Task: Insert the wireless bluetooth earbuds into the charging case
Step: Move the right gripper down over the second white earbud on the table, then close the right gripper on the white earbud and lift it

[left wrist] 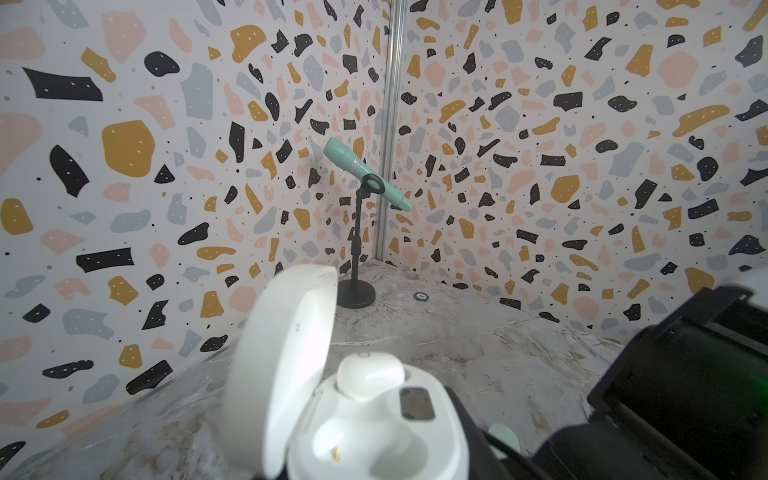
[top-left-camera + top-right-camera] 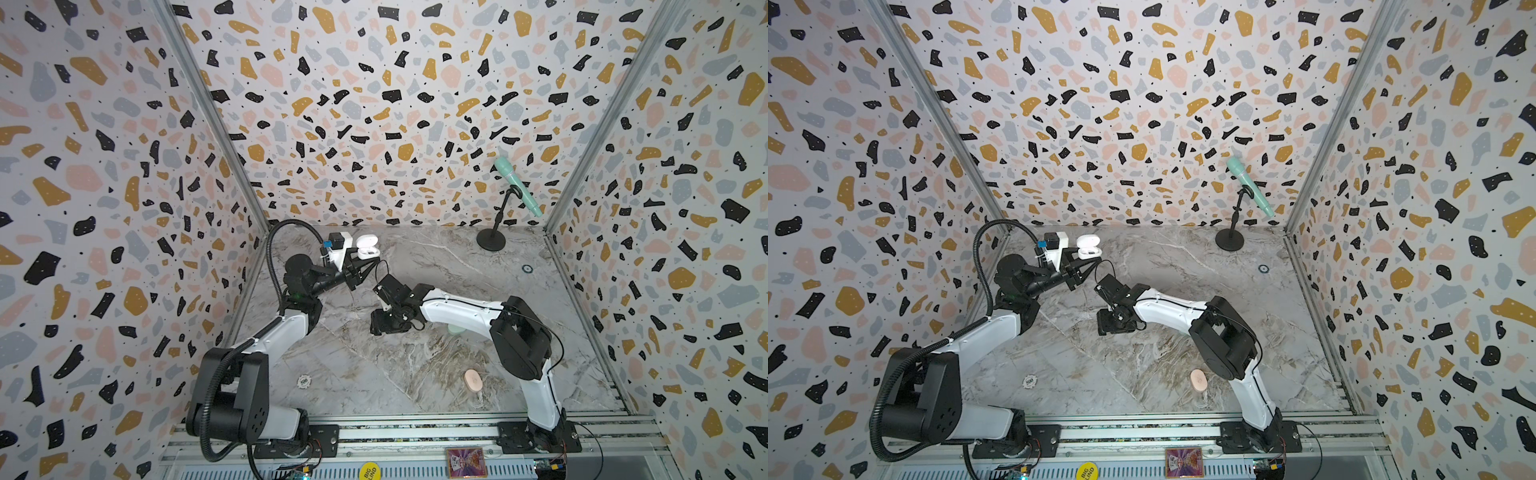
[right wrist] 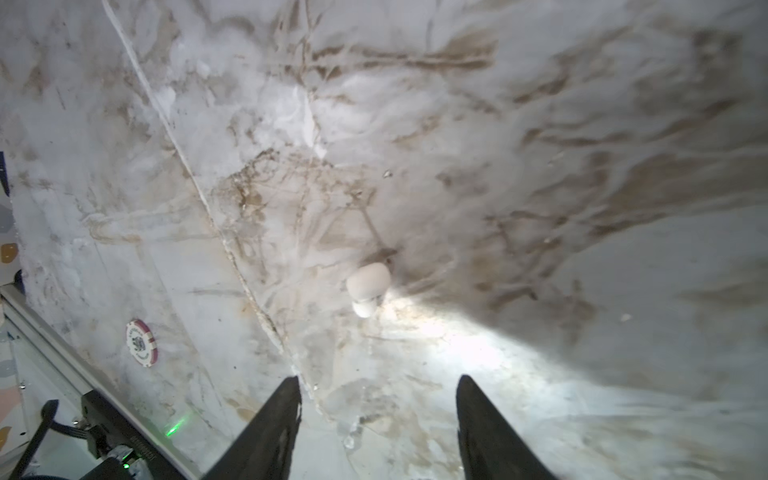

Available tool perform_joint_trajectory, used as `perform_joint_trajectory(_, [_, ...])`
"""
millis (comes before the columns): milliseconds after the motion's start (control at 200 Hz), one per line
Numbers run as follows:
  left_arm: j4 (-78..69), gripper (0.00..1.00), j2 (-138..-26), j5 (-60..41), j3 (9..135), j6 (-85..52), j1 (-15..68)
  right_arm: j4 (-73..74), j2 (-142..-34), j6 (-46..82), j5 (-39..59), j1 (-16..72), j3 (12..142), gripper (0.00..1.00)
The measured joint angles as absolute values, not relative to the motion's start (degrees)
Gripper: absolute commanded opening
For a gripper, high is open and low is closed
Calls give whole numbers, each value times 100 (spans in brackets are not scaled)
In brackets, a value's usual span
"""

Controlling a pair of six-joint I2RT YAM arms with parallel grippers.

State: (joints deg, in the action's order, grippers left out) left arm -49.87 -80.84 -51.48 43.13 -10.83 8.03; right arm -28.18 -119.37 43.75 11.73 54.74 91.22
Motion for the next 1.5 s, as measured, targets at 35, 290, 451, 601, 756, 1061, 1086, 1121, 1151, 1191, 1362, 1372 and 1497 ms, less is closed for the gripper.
perform_joint_trajectory(35, [-4960,32,-8084,-5148,4313,-1070,803,-2792,-12005,4451,1181,5513,9185,60])
perform_joint_trajectory(290, [-4845,32,-8084,-5144,4313,-1020,803,-2768,-12425,4772,1131,5561,9520,57])
perform_joint_trajectory(451, [-4842,32,-8084,-5144,4313,-1020,803,-2790,-12584,4842,1087,5561,9612,55])
perform_joint_trajectory(601, [-4853,32,-8084,-5144,4313,-1022,799,-2888,-12781,4858,1070,5561,9957,51])
perform_joint_trajectory(756, [-4858,32,-8084,-5142,4313,-1022,792,-2980,-12978,4851,1070,5561,10241,48])
perform_joint_trajectory(1061, [-4890,32,-8084,-5146,4313,-1026,788,-3489,-13323,4674,956,5625,10895,44])
perform_joint_trajectory(1086, [-4890,32,-8084,-5146,4313,-1028,788,-3538,-13364,4639,941,5638,10969,44])
perform_joint_trajectory(1121, [-4901,32,-8084,-5153,4313,-1033,775,-3625,-13421,4609,915,5651,11074,42])
perform_joint_trajectory(1151, [-4925,32,-8084,-5151,4313,-1041,766,-3704,-13469,4578,891,5660,11159,41])
perform_joint_trajectory(1191, [-4939,32,-8084,-5151,4313,-1057,755,-3817,-13535,4547,851,5673,11288,40])
perform_joint_trajectory(1362, [-4982,32,-8084,-5153,4313,-1111,751,-4097,-13670,4410,679,5728,11555,36])
perform_joint_trajectory(1372, [-4982,32,-8084,-5151,4313,-1111,751,-4108,-13675,4401,663,5732,11559,36])
perform_joint_trajectory(1497, [-4987,32,-8084,-5153,4313,-1133,751,-4278,-13729,4292,543,5782,11684,35])
